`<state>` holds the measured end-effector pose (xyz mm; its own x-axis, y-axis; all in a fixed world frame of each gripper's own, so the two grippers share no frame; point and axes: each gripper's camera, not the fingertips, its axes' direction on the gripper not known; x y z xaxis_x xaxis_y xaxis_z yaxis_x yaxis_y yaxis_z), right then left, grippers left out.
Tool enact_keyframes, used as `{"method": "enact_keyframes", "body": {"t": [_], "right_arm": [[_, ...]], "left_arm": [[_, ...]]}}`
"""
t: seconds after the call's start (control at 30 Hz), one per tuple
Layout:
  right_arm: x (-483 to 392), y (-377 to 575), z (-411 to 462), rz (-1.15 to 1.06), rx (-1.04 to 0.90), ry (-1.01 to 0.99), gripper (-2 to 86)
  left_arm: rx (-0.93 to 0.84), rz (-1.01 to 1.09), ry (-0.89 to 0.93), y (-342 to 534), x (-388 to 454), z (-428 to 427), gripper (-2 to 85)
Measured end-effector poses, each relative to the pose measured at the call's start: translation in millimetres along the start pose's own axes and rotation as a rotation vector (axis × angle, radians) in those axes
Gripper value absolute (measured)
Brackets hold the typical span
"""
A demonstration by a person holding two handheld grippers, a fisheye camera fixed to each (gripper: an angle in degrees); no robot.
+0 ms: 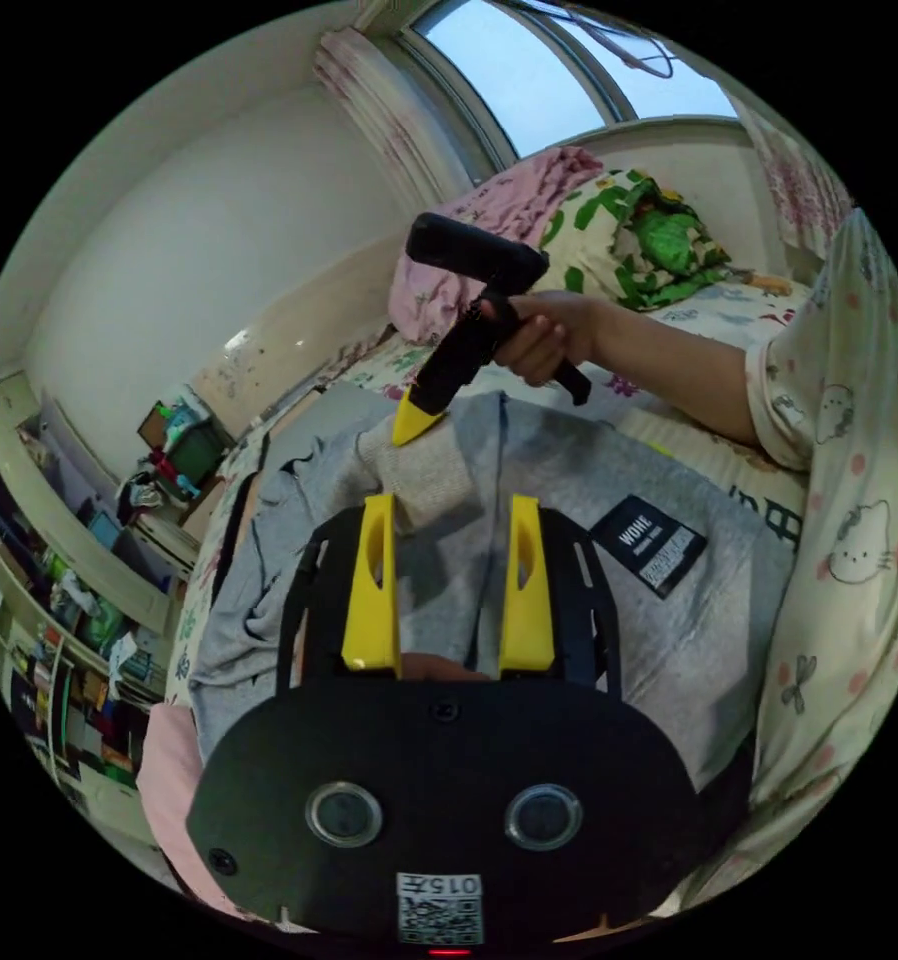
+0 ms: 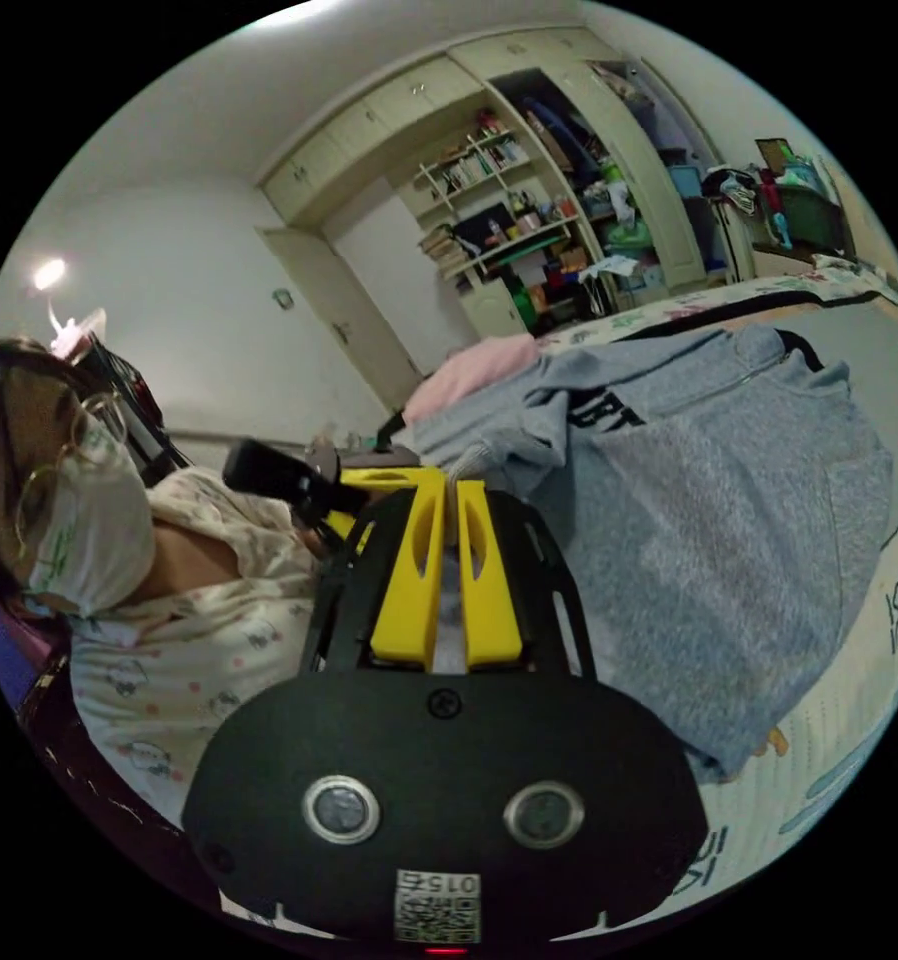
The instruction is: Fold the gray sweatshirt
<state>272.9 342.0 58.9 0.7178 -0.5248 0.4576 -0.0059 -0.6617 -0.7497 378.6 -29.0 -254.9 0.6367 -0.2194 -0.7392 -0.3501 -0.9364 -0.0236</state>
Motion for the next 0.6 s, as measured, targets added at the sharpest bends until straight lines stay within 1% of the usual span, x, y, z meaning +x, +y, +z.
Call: {"method": "enact_keyframes", "body": {"t": [0.07,0.2,0.33,0.43,0.53,0.57,0.6], "right_arm": [[1,5,-6,0.029,0.052,-0.043,0.9],[-1,16,-9,0.039,0.074,-0.068,1.0],[-10,32,-11,-0.015,0.088,-0.049,2.2],[-27,46,-10,-0.102,0.117,-0.005,4.2],[-42,65,-17,-0.190,0.196,0.053,5.2],[-45,72,-19,-0.197,0.222,0.074,5.3],[-45,75,-19,-0.197,0.233,0.082,5.3]], "left_arm": [[0.042,-0.050,-0.062,3,14,0,13.9],[0.117,-0.136,-0.169,18,43,2,9.7],[0.163,-0.169,-0.180,27,61,-5,3.5],[0.169,-0.177,-0.117,32,62,-12,2.1],[0.156,-0.206,-0.114,41,26,-35,1.9],[0.136,-0.233,-0.156,45,-7,-49,2.0],[0.098,-0.271,-0.248,49,-51,-64,2.3]]}}
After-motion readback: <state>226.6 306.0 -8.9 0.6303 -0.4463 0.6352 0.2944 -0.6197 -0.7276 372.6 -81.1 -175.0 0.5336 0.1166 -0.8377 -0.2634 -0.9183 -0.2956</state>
